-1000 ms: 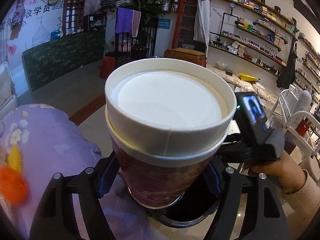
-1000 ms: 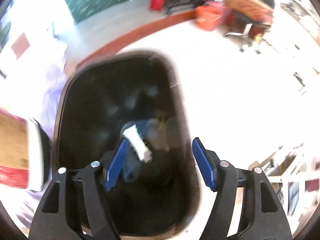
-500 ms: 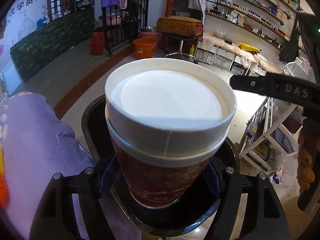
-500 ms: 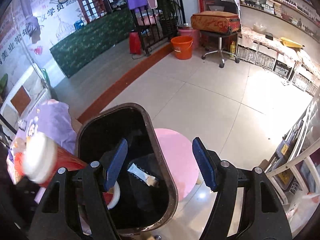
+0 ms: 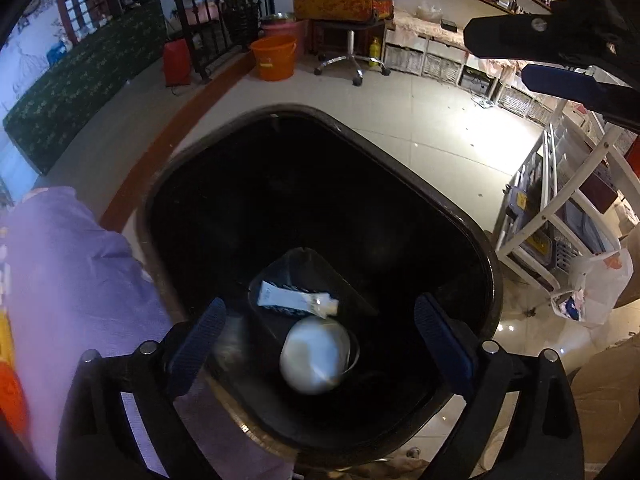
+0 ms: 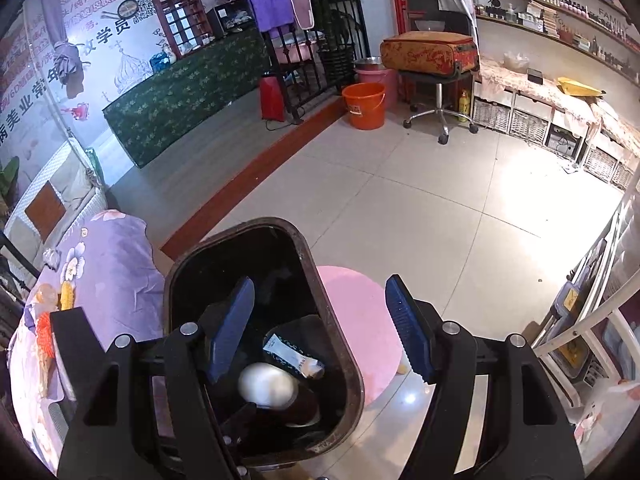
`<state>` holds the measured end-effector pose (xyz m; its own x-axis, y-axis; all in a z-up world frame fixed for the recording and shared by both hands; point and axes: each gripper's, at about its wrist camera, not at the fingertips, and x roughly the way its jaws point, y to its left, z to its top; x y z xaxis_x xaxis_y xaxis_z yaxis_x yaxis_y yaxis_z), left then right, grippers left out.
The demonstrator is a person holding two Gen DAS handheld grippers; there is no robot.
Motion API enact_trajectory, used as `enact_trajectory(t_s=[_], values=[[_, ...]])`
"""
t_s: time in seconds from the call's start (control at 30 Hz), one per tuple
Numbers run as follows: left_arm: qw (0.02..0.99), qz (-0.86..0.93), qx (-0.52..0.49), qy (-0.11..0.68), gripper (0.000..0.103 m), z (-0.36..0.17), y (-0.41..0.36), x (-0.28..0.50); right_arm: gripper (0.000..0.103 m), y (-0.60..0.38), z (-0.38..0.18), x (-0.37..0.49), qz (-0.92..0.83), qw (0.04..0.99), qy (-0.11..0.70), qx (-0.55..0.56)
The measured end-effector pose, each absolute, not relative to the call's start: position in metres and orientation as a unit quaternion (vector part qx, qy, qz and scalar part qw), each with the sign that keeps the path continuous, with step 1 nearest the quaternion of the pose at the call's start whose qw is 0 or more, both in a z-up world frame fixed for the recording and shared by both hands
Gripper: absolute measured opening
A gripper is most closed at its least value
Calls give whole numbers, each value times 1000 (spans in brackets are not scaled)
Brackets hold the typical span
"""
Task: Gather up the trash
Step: 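Lower the red cup into the bin and open the left tool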
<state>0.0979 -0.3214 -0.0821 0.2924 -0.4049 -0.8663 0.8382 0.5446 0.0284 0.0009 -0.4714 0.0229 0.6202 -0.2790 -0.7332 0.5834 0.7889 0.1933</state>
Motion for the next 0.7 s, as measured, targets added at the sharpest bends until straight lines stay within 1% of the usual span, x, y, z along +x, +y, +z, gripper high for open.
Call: enact_trajectory(t_s=[0.03,0.1,0.23,0.3,0.4,0.57,0.7], values=[[771,-403,244,428,97,-79,-314,98,77,-470,25,1,-246,877,356,211],[784,-398,227,420,97,-76,-298,94,82,-466,30,1,-242,883,342,210],[810,-385,201,394,97,-63,-264,85,83,-453,35,4,-224,897,324,201],[825,-371,203,376,97,-57,-245,78,88,-443,35,8,-205,904,318,201],[849,-340,211,346,97,-49,-224,65,89,-424,34,17,-164,914,313,201],[898,-266,194,292,97,-34,-169,58,90,-383,21,41,-99,920,329,188],[922,-196,184,279,97,-33,-129,60,90,-342,8,60,-38,919,350,178]])
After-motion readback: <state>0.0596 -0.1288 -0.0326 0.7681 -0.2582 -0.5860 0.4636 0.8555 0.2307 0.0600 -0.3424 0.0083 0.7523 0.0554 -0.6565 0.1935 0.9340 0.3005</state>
